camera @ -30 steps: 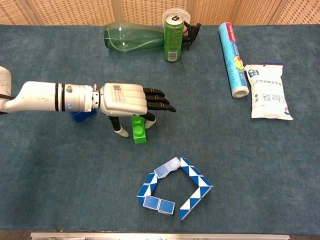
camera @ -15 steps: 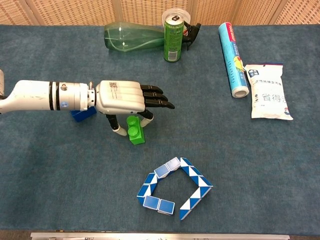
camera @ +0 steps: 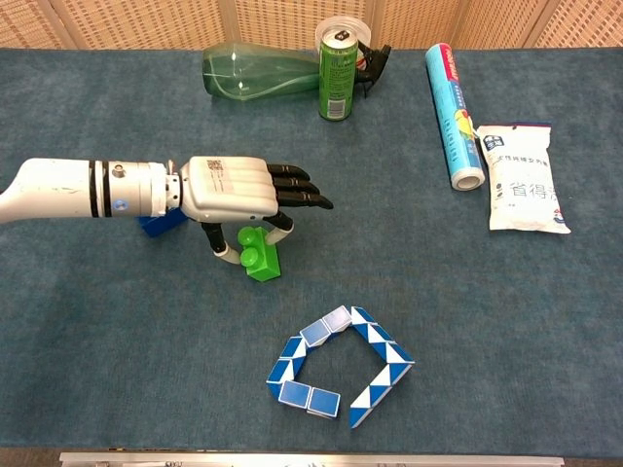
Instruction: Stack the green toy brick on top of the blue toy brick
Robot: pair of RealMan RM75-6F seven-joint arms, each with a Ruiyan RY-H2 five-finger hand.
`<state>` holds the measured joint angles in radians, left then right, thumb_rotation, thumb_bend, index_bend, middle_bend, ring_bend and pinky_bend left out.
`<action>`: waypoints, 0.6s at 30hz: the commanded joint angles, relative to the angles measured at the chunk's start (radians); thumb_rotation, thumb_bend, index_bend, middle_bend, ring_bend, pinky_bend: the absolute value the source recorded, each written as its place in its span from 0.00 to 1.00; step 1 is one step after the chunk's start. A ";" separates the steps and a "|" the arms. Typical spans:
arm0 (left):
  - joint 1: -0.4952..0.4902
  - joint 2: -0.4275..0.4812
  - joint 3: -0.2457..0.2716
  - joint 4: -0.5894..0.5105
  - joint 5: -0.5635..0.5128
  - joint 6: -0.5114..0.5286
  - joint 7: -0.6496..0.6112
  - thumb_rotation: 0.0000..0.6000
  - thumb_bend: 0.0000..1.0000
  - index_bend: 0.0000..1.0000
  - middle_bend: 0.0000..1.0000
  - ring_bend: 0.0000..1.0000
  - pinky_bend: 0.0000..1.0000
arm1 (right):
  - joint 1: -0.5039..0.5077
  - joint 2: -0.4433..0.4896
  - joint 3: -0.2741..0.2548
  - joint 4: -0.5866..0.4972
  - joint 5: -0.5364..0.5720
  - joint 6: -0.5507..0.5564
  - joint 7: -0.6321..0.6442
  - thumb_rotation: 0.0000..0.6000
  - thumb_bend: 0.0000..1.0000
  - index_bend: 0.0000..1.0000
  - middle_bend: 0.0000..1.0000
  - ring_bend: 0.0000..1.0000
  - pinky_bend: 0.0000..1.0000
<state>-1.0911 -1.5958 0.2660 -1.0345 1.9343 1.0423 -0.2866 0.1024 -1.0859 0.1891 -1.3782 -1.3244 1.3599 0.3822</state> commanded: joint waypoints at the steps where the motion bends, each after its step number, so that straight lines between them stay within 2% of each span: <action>1: -0.003 -0.013 -0.004 0.002 0.000 -0.005 -0.007 1.00 0.14 0.47 0.00 0.00 0.05 | 0.000 0.001 0.000 0.001 0.000 0.000 0.003 1.00 0.24 0.43 0.43 0.33 0.41; 10: -0.006 -0.037 -0.003 0.019 -0.002 -0.025 -0.018 1.00 0.14 0.47 0.00 0.00 0.05 | -0.004 0.005 0.001 0.002 -0.002 0.006 0.016 1.00 0.24 0.43 0.43 0.33 0.41; 18: -0.004 -0.044 -0.001 0.024 -0.001 -0.025 -0.022 1.00 0.14 0.55 0.00 0.00 0.05 | -0.003 0.005 0.001 0.002 -0.002 0.005 0.015 1.00 0.24 0.43 0.43 0.33 0.41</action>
<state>-1.0954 -1.6394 0.2652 -1.0103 1.9333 1.0176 -0.3084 0.0994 -1.0813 0.1900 -1.3765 -1.3269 1.3650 0.3973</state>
